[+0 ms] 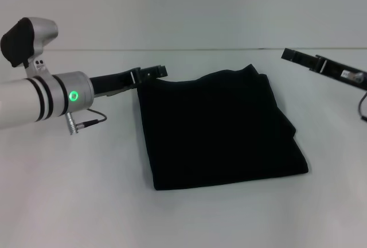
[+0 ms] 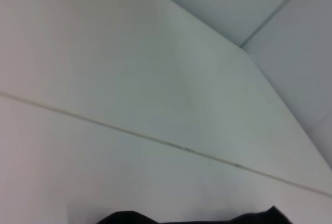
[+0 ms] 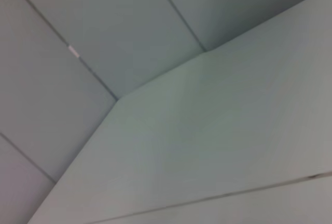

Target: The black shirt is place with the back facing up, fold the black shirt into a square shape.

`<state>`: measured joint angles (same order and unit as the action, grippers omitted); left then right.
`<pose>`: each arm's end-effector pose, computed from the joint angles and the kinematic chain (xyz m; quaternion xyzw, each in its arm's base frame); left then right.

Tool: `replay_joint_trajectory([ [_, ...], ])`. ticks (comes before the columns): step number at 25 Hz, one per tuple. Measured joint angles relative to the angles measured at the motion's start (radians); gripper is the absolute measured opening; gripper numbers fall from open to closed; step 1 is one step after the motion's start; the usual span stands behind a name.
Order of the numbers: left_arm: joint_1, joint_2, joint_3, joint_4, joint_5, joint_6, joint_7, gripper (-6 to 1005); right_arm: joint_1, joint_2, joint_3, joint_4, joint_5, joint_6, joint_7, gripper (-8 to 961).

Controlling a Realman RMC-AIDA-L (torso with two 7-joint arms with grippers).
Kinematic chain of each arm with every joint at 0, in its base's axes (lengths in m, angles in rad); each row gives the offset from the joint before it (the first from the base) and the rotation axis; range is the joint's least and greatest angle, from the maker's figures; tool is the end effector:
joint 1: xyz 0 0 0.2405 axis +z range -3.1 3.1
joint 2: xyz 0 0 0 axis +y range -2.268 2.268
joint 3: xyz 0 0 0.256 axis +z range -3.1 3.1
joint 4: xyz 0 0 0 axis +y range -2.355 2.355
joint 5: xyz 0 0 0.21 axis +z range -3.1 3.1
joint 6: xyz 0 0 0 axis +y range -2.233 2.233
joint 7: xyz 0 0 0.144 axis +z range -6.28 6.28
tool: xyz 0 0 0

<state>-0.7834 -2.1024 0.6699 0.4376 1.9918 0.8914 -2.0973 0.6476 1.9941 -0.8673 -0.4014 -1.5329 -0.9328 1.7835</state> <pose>-0.2416 0.4290 -0.0338 -0.7464 -0.5645 -0.2594 0.2387 0.2792 0.4193 0.0144 -0.7504 0.4992 0.3199 0.2921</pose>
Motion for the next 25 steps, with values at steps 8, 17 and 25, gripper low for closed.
replay_joint_trajectory([
  [8,-0.015,0.005,-0.005,-0.01,-0.001,-0.03,-0.17,837,0.031,-0.066,0.006,-0.126,-0.241,-0.163,0.087,782],
  [17,-0.024,0.0,0.0,-0.033,-0.004,-0.081,-0.146,835,0.045,-0.074,0.012,-0.208,-0.344,-0.353,0.094,778],
  [25,-0.056,-0.004,0.059,-0.098,0.002,-0.212,-0.118,833,0.058,-0.069,0.013,-0.208,-0.342,-0.323,0.101,778],
])
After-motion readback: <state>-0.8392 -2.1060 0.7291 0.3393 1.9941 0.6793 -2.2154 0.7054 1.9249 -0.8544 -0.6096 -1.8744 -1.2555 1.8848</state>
